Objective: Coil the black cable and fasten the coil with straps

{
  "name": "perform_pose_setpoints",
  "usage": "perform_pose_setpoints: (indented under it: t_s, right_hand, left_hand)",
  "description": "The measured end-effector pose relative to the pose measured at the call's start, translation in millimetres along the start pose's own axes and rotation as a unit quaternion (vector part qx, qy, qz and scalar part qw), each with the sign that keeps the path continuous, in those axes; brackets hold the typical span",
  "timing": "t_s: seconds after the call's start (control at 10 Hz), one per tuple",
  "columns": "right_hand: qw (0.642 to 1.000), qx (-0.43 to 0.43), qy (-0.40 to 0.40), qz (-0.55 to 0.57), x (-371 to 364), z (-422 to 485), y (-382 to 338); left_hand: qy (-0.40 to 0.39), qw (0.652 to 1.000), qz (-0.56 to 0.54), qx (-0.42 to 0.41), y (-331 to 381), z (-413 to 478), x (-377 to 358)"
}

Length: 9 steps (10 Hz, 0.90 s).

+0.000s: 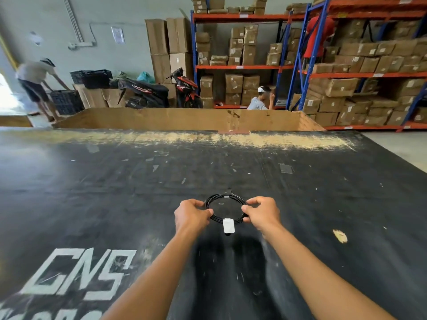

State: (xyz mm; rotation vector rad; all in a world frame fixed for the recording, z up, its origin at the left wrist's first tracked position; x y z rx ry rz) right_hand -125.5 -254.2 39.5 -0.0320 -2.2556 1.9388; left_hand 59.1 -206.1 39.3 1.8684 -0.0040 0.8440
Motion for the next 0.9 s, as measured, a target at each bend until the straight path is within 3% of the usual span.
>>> perform_pose_setpoints:
  t_s: [0.2, 0.5, 0.7, 0.9]
  right_hand:
    - [0.996, -0.019, 0.024, -0.085, -10.7, 55.1, 0.4]
    - [0.992, -0.047, 0.046, -0.104, -23.8, 102.9, 31.6]
    - [0.993, -0.036, 0.044, -0.108, -20.4, 105.7, 39.3]
    - [0.996, -0.056, 0.019, -0.059, -6.5, 75.0, 28.3]
  left_hand:
    - [-0.018, 0.999, 0.022, 0.032, 6.7, 51.0, -32.3]
    - [-0.029, 0.998, 0.051, 0.038, 5.1, 95.0, -66.8]
    - [-0.007, 0.998, 0.056, 0.014, -1.5, 97.5, -71.6]
    - [-0.036, 0.996, 0.075, -0.026, -9.3, 66.9, -55.1]
Point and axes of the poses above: each hand's wrist, its own z-axis towards the middle knuckle, its own x-axis out of the back of the hand, y = z × x, the point moved 2 cm from there along z, towards the middle knuckle, and after that the axes turned 14 degrees about z, right-handed, at the moved point
